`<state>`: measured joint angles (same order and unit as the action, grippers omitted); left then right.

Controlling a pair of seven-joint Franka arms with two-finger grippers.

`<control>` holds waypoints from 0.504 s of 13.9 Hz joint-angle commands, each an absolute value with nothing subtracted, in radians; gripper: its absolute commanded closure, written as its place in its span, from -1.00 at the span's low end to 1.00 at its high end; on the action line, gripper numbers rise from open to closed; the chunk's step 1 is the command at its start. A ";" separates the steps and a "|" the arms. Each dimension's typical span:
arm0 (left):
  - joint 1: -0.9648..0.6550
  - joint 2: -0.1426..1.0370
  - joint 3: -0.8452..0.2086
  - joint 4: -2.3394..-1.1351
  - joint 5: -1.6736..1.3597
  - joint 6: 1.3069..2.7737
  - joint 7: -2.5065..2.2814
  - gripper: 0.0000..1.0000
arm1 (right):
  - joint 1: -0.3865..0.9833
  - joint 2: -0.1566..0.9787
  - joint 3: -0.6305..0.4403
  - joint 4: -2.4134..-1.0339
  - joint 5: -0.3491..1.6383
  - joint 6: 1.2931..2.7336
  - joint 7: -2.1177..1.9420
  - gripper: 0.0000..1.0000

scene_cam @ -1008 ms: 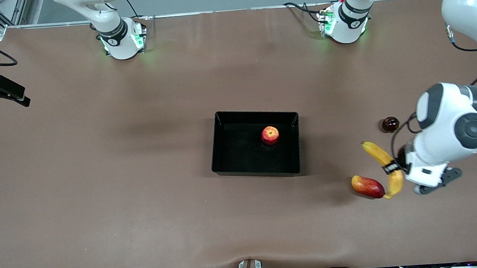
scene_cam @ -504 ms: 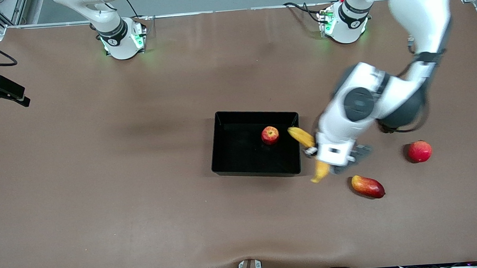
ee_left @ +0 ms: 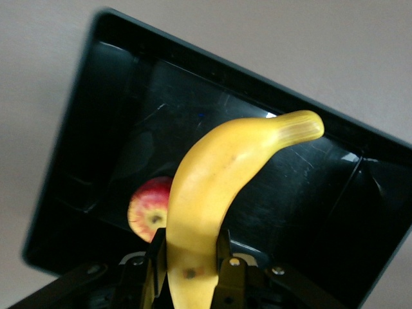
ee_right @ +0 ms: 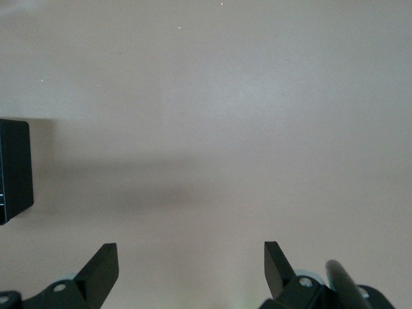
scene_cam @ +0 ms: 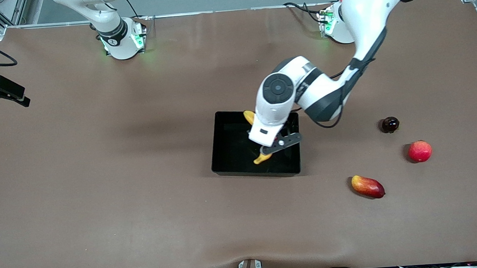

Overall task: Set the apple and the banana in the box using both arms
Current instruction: 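Carry the banana over the box and lower it inside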

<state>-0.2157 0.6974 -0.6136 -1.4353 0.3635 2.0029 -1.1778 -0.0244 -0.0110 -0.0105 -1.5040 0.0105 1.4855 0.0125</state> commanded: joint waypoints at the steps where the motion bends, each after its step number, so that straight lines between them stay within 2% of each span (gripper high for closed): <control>1: -0.311 0.736 -0.527 -1.399 0.374 2.040 -1.166 1.00 | -0.034 -0.011 -0.005 -1.502 -0.006 1.483 0.015 -1.00; 3: -0.372 0.759 -0.467 -1.396 0.374 2.069 -1.166 1.00 | -0.035 -0.011 -0.005 -1.500 -0.006 1.485 0.015 -1.00; 7: -0.405 0.802 -0.446 -1.397 0.376 2.121 -1.164 1.00 | -0.035 -0.002 -0.006 -1.499 0.000 1.483 0.017 -1.00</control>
<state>-0.3905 0.7817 -0.4608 -1.4252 0.3639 2.1063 -1.1731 -0.0285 -0.0068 -0.0113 -1.5040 0.0105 1.4855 0.0126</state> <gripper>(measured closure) 0.661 0.000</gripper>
